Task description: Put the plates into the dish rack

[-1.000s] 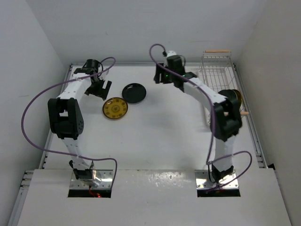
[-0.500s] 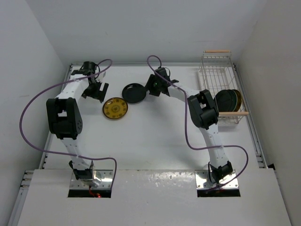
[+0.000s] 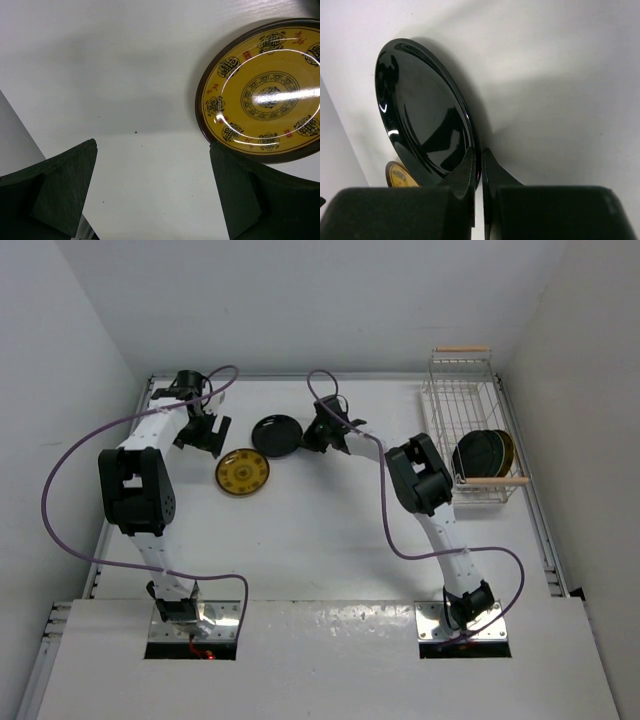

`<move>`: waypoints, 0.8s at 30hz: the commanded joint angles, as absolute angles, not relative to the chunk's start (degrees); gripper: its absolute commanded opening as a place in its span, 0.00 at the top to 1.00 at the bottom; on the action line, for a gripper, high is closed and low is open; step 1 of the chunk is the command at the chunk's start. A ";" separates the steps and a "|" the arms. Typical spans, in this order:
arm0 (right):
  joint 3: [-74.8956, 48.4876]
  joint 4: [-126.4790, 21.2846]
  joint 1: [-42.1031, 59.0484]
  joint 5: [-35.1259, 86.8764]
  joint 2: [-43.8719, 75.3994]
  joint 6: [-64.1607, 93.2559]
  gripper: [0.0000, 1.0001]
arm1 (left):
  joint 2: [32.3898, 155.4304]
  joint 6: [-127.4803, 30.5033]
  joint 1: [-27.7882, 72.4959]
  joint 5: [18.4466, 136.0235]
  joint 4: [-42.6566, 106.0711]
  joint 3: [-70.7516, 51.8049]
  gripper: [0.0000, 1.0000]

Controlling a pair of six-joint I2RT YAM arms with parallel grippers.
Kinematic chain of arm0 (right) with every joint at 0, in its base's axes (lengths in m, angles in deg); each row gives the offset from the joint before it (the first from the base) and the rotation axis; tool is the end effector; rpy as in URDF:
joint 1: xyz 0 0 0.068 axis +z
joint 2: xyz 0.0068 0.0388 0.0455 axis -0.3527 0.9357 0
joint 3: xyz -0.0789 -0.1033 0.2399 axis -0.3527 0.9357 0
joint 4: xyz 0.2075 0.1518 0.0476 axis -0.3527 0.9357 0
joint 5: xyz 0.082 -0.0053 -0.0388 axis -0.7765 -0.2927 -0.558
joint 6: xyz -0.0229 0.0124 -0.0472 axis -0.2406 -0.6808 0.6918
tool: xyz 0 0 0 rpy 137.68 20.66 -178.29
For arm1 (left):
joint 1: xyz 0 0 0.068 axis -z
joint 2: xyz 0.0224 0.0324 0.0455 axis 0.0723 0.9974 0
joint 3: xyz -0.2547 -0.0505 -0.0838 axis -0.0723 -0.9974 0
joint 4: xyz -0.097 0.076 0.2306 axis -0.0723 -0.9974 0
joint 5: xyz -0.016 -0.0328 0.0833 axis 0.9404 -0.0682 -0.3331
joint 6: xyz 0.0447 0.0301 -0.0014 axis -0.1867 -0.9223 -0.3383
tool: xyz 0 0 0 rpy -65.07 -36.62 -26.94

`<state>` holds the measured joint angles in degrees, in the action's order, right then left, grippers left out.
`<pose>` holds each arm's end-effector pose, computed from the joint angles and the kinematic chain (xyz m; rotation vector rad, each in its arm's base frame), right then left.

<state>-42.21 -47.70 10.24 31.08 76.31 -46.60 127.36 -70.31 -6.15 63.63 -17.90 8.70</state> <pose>0.4622 0.2784 0.1040 0.7710 2.3730 0.8687 0.4010 0.0174 0.2425 0.1690 2.7241 0.1884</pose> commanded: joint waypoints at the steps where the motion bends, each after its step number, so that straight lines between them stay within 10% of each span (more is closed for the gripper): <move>1: -37.96 -50.01 10.37 32.46 74.53 -43.09 1.00 | 126.70 -70.53 -7.22 64.14 -17.77 9.68 0.01; 24: -15.97 -39.58 -8.17 61.80 11.42 19.06 1.00 | 125.55 -70.53 -7.22 64.67 -18.30 10.20 0.01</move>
